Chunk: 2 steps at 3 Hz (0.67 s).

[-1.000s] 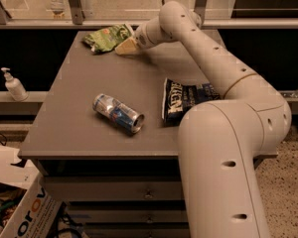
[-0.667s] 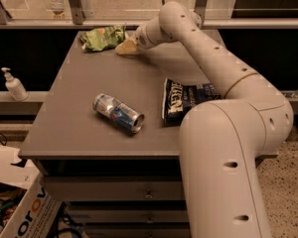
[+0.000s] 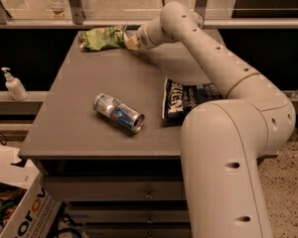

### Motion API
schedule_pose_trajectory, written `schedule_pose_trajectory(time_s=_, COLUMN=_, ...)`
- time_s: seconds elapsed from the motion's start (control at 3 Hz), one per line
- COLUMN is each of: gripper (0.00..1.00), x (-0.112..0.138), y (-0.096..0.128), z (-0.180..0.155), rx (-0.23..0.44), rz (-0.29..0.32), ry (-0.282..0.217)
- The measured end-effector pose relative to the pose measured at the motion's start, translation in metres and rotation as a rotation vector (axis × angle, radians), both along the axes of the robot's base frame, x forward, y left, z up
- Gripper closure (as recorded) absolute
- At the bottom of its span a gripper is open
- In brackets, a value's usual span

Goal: Move green jalapeno chip bag near redbull can

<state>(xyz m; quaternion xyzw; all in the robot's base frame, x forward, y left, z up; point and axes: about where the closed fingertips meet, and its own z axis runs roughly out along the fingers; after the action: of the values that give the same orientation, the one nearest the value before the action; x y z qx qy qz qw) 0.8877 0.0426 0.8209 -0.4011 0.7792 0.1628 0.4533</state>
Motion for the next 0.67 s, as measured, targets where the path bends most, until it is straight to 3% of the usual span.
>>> schedule_pose_trajectory(time_s=0.67, gripper=1.0, x=-0.006, y=-0.029, z=0.046, rx=0.108, rz=-0.023, ry=-0.048)
